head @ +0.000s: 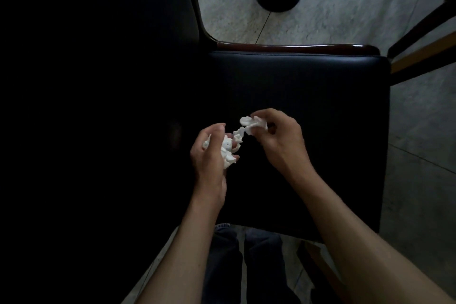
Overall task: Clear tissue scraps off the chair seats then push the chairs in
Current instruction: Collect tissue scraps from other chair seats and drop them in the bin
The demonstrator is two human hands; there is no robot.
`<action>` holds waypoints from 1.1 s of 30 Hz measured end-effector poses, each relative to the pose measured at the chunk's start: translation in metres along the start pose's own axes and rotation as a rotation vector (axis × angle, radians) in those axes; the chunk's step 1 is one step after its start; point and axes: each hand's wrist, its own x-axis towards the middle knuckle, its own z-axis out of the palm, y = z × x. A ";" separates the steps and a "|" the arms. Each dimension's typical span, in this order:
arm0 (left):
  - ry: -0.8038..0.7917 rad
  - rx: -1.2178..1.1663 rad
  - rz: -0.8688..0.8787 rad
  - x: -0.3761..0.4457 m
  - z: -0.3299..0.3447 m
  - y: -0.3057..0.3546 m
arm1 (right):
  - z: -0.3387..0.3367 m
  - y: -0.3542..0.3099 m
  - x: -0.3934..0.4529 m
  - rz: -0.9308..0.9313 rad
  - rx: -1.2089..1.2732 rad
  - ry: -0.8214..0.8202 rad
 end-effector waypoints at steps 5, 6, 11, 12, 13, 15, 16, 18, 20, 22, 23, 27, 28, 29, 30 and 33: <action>-0.186 -0.107 -0.085 -0.004 0.001 0.002 | 0.009 -0.019 -0.025 0.033 0.214 -0.081; -0.205 -0.093 -0.079 -0.005 0.001 0.002 | 0.011 -0.020 -0.028 0.043 0.228 -0.088; -0.270 0.068 -0.042 -0.007 -0.005 0.005 | 0.012 -0.022 -0.032 0.071 0.277 -0.103; -0.275 0.104 -0.032 -0.008 -0.005 0.006 | 0.012 -0.022 -0.032 0.074 0.293 -0.108; -0.278 0.138 -0.023 -0.009 -0.006 0.006 | 0.012 -0.022 -0.032 0.076 0.295 -0.109; -0.295 0.188 -0.008 -0.009 -0.007 0.006 | 0.012 -0.021 -0.031 0.070 0.256 -0.088; -0.307 0.207 0.002 -0.009 -0.008 0.005 | 0.012 -0.021 -0.031 0.065 0.240 -0.075; -0.331 0.255 0.022 -0.009 -0.010 0.006 | 0.013 -0.020 -0.031 0.054 0.252 -0.059; -0.350 0.289 0.035 -0.009 -0.011 0.006 | 0.013 -0.020 -0.032 0.058 0.242 -0.034; -0.361 0.288 0.028 -0.010 -0.011 0.005 | 0.014 -0.018 -0.033 0.093 0.231 -0.036; -0.360 0.280 0.021 -0.010 -0.011 0.005 | 0.014 -0.018 -0.034 0.106 0.238 -0.048; -0.342 0.242 0.011 -0.011 -0.014 0.002 | 0.017 -0.017 -0.038 0.064 0.232 -0.056; -0.338 0.234 0.006 -0.012 -0.014 0.001 | 0.017 -0.017 -0.039 0.050 0.231 -0.066; -0.326 0.227 0.000 -0.013 -0.014 -0.001 | 0.017 -0.016 -0.041 0.041 0.240 -0.083; -0.307 0.221 -0.006 -0.013 -0.014 -0.002 | 0.017 -0.015 -0.043 0.037 0.249 -0.104; -0.218 0.193 -0.038 -0.013 -0.014 -0.005 | 0.016 -0.012 -0.048 0.041 0.230 -0.163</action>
